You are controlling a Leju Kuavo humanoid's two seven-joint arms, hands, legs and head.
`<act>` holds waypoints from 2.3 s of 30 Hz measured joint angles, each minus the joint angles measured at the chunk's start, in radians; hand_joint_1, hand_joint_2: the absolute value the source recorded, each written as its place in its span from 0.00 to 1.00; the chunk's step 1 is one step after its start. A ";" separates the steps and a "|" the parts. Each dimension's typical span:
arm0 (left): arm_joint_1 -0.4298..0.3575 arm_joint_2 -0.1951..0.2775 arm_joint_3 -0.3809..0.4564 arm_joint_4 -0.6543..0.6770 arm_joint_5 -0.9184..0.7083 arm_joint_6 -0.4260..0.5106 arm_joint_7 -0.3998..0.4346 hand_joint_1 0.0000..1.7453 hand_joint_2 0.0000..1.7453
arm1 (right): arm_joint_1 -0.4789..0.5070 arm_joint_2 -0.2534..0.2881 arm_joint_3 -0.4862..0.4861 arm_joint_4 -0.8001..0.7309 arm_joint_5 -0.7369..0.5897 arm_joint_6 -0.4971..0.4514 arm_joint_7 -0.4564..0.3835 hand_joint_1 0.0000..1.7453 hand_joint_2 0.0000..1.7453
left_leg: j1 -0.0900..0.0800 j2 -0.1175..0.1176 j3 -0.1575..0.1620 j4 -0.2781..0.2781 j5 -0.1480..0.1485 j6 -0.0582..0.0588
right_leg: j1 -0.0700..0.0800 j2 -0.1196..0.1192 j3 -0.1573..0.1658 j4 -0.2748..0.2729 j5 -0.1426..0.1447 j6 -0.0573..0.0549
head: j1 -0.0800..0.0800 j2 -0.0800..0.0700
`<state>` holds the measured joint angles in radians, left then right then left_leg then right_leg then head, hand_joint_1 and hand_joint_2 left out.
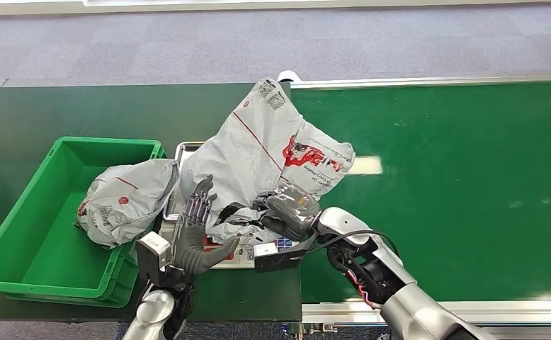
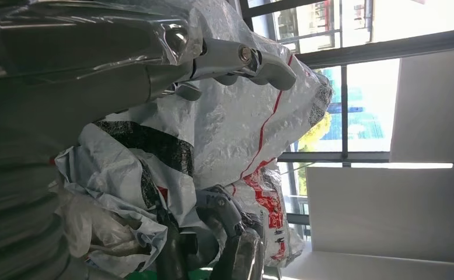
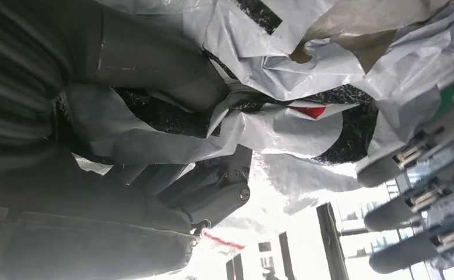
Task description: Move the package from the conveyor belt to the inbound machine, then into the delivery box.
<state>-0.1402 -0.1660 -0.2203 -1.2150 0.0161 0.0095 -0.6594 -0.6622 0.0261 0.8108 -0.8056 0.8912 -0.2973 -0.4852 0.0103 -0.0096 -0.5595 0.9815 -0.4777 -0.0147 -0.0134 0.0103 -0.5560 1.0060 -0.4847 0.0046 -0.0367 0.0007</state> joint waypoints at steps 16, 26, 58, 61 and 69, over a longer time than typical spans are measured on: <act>0.001 0.000 0.000 0.000 0.001 0.000 0.001 0.00 1.00 | 0.038 0.000 -0.056 -0.042 -0.016 -0.019 -0.011 0.00 1.00 | 0.000 0.000 0.000 0.000 0.000 0.000 | 0.000 0.000 0.000 0.000 0.000 0.000 | 0.000 0.000; 0.001 -0.006 0.001 0.000 0.001 0.001 0.011 0.00 1.00 | 0.092 0.006 -0.140 -0.128 -0.232 0.019 -0.111 0.00 1.00 | 0.000 -0.001 0.000 0.000 0.000 0.000 | 0.000 0.000 0.000 0.000 0.000 0.000 | 0.000 0.000; 0.070 -0.006 0.018 -0.070 0.000 0.044 0.023 0.00 1.00 | 0.535 0.094 -0.645 -0.554 -0.783 0.191 -0.179 0.00 1.00 | 0.000 -0.001 -0.001 0.000 -0.001 0.000 | 0.000 0.000 -0.001 0.000 0.000 0.000 | 0.000 0.000; 0.070 -0.006 0.019 -0.070 0.000 0.044 0.023 0.00 1.00 | 0.536 0.098 -0.655 -0.554 -0.783 0.191 -0.179 0.00 1.00 | 0.000 -0.001 -0.001 0.000 -0.001 0.000 | 0.000 0.000 -0.001 0.000 0.000 0.000 | 0.000 0.000; 0.070 -0.006 0.021 -0.070 -0.001 0.044 0.023 0.00 1.00 | 0.540 0.103 -0.664 -0.554 -0.787 0.186 -0.179 0.00 1.00 | 0.000 -0.001 -0.001 0.000 -0.001 0.000 | 0.000 0.000 -0.001 0.000 0.000 0.000 | 0.000 0.000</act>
<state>-0.0700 -0.1724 -0.1995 -1.2852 0.0149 0.0538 -0.6363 -0.1226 0.1292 0.1464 -1.3592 0.1039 -0.1114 -0.6645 0.0102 -0.0103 -0.5610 0.9813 -0.4783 -0.0148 -0.0136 0.0100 -0.5573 1.0059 -0.4851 0.0048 -0.0367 0.0008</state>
